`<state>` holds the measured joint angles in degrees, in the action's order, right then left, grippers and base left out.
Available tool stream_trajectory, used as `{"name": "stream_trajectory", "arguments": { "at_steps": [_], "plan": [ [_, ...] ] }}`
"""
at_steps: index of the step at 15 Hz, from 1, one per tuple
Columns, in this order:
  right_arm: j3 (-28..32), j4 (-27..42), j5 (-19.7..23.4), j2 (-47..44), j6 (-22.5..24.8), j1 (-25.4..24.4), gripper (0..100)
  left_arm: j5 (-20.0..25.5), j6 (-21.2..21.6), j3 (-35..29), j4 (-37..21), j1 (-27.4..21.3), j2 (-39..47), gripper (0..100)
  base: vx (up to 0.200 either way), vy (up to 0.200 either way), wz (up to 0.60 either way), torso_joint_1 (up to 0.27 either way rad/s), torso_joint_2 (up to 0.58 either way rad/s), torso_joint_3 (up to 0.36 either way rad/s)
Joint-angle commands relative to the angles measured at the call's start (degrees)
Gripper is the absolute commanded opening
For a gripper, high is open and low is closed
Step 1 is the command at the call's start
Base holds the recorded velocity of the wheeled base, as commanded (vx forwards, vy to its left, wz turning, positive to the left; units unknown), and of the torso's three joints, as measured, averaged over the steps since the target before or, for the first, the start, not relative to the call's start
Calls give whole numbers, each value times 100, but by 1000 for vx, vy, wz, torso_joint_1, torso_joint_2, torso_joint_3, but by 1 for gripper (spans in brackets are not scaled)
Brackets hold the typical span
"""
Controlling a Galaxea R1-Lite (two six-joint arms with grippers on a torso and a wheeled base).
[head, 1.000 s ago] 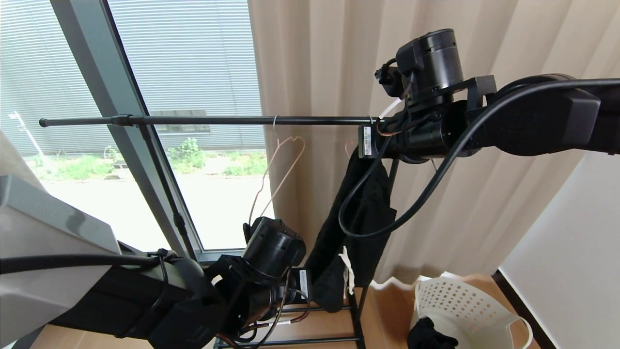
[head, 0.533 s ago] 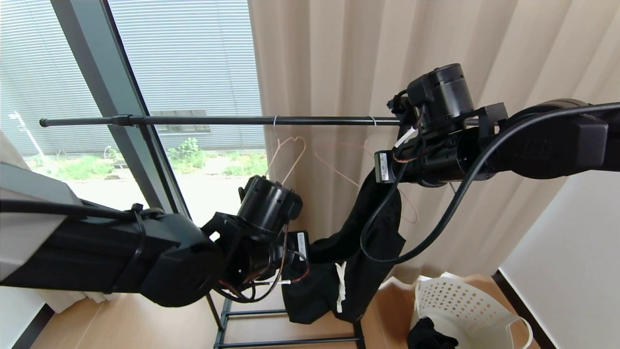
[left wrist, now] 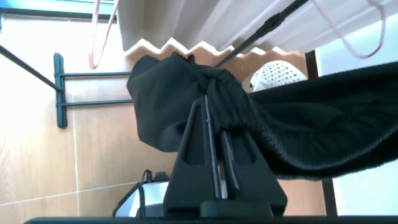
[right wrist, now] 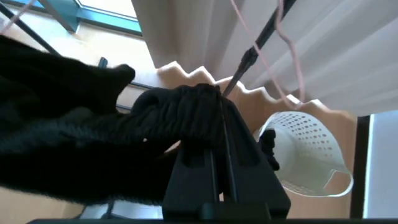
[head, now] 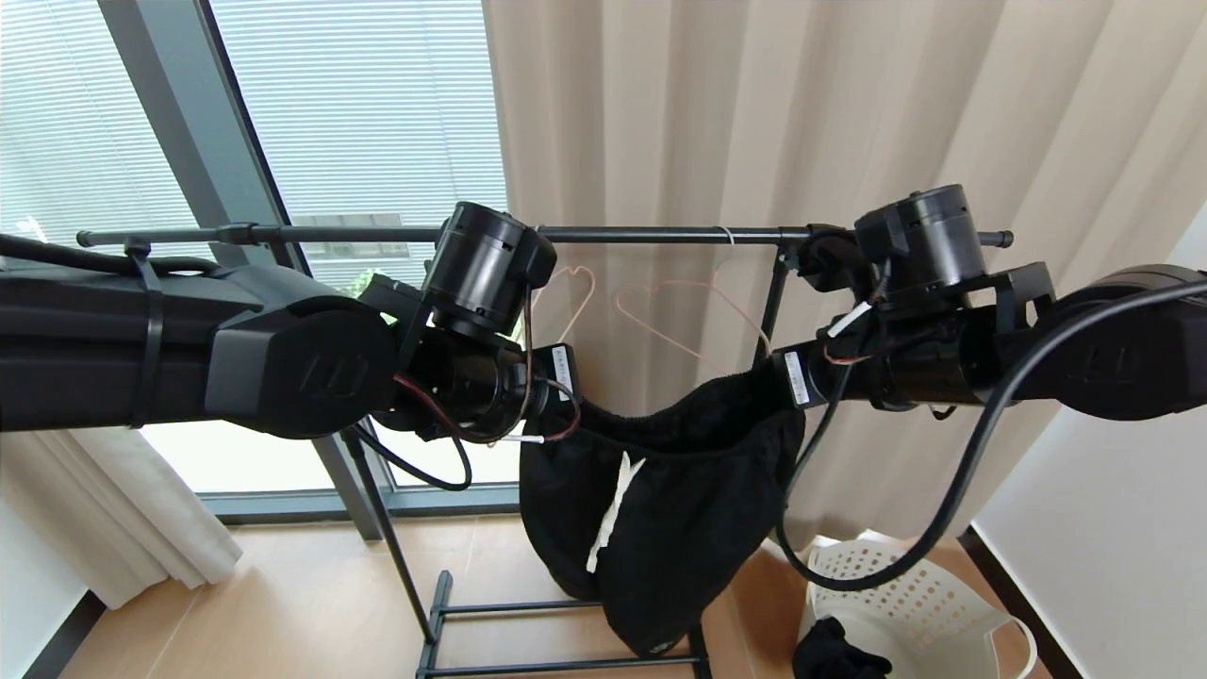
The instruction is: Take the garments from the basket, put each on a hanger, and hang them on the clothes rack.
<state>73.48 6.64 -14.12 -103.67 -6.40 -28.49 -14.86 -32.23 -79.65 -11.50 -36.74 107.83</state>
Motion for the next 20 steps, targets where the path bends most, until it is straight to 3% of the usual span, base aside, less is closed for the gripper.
{"name": "stream_trajectory", "arguments": {
  "at_steps": [1,3,7,12,15,17,20],
  "plan": [
    [-598,-286,128,400,350,300,0,-8,-2,-208,-125,62,-25,0,0,0,0,0,0,0],
    [-818,-664,137,400,693,520,0,-17,-2,-499,-459,185,2,0,0,0,0,0,0,0],
    [-669,-937,392,400,1273,827,0,-26,-2,-859,-1065,282,-16,0,0,0,0,0,0,0],
    [-572,-893,542,514,1290,1232,0,27,6,-894,-1136,308,10,0,0,0,0,0,0,0],
    [-968,-875,779,804,1378,1205,0,387,156,-1333,-1100,273,160,0,0,0,0,0,0,0],
    [-1671,-875,1368,1270,1607,1109,0,677,252,-1931,-1100,273,423,0,0,0,0,0,0,0],
    [-2558,-867,1570,1859,1607,608,0,853,525,-2810,-1109,273,933,0,0,0,0,0,0,0]
  ]
}}
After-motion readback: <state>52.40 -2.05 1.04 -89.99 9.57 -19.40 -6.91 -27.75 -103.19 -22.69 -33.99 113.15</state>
